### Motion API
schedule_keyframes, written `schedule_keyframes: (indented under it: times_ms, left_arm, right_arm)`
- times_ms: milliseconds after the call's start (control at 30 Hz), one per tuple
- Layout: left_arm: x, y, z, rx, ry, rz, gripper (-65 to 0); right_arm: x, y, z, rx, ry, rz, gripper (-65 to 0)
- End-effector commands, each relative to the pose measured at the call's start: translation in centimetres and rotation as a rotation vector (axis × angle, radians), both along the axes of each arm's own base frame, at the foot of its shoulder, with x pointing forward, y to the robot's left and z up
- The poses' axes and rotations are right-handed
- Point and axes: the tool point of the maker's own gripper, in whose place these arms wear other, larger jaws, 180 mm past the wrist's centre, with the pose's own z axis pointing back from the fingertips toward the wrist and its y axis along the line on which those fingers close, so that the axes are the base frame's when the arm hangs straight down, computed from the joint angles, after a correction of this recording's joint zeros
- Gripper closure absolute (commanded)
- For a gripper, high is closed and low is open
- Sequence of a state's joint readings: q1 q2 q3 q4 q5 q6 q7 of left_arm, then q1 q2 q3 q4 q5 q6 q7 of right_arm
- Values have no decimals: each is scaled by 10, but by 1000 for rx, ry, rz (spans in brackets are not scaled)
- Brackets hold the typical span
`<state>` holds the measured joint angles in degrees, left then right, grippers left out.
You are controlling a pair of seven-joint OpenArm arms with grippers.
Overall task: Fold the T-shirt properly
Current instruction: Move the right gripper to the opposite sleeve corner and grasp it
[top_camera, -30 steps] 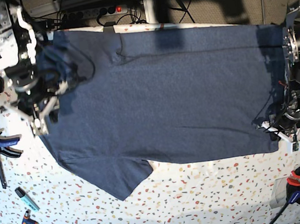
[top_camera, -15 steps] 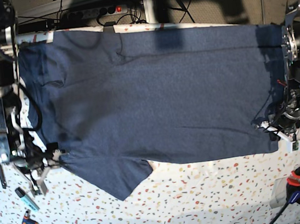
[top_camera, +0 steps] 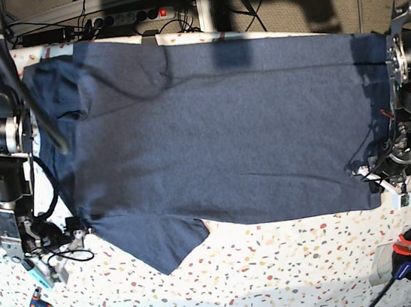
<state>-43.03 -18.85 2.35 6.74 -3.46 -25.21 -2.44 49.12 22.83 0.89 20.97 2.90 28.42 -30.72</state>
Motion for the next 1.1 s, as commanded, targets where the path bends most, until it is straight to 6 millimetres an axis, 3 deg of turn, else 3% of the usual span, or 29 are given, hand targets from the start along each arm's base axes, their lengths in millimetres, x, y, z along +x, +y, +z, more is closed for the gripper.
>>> schedule_keyframes:
  times_ms: [0, 133, 500, 733, 767, 867, 1067]
  left_arm:
    - [-2, 0, -3, 17, 46, -20, 0]
    - [-2, -1, -3, 16, 47, -21, 0]
    - [-4, 0, -6, 18, 64, -21, 0]
    - [-4, 0, -6, 18, 64, -21, 0]
    - [-4, 0, -6, 18, 64, -21, 0]
    - [-4, 0, -5, 17, 63, -21, 0]
    - [4, 0, 4, -9, 3, 2, 0]
  right_arm:
    - [19, 3, 23, 6, -70, 7, -321]
    - [17, 15, 9, -13, -43, 33, -320]
    - [1, 11, -11, -41, 8, 16, -236]
    - [-9, 12, -26, -38, 11, 20, -233]
    - [-9, 12, -26, -41, 12, 20, -198]
    - [-4, 10, -22, -49, -25, 27, -7]
    - [9, 12, -9, -57, -100, 46, 0]
